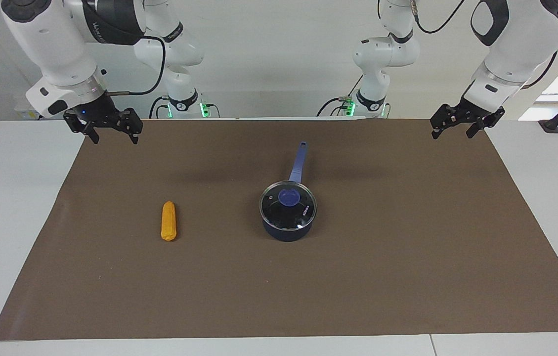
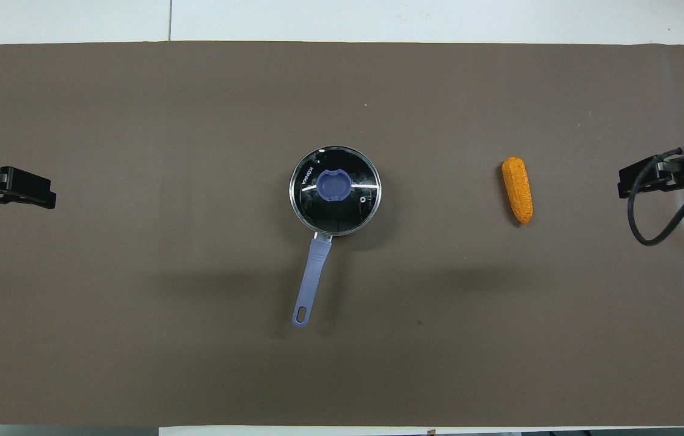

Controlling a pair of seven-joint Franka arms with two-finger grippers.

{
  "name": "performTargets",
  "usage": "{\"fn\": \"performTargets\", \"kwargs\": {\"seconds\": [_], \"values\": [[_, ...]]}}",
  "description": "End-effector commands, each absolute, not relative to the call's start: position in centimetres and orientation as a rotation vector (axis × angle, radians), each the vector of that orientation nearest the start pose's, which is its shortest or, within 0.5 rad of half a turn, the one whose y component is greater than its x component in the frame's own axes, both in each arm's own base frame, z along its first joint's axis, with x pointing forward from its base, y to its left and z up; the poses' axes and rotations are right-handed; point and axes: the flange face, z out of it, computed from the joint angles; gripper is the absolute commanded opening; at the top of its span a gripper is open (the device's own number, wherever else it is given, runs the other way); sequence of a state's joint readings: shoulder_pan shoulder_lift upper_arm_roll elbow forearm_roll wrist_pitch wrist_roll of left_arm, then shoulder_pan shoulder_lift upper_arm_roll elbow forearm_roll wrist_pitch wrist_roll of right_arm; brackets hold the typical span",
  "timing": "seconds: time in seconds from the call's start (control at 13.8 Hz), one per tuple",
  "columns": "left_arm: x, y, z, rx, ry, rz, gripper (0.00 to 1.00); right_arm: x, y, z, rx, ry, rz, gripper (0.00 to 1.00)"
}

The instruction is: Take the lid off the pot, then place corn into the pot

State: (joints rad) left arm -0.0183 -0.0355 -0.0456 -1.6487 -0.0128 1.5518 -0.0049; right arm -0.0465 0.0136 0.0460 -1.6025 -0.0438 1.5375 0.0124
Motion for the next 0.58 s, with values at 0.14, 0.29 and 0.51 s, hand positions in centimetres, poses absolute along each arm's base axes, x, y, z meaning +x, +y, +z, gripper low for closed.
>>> {"fn": "performTargets", "kwargs": {"seconds": [0.14,0.29,0.51], "values": [[53.1,-3.7,60.7,-3.129,0.086,0.1,1.0,55.1,-0.8,60.1,-3.159,-0.007,0.122,1.0],[53.0,-3.9,60.3,-3.132,0.081,0.091,1.0,55.1,-0.7,60.2,-3.16,-0.01,0.117,1.0],[54.2,-8.9,60.1,-3.155,0.1,-0.045,1.0,55.0,-0.7,60.0,-3.159,-0.01,0.126,1.0]]}}
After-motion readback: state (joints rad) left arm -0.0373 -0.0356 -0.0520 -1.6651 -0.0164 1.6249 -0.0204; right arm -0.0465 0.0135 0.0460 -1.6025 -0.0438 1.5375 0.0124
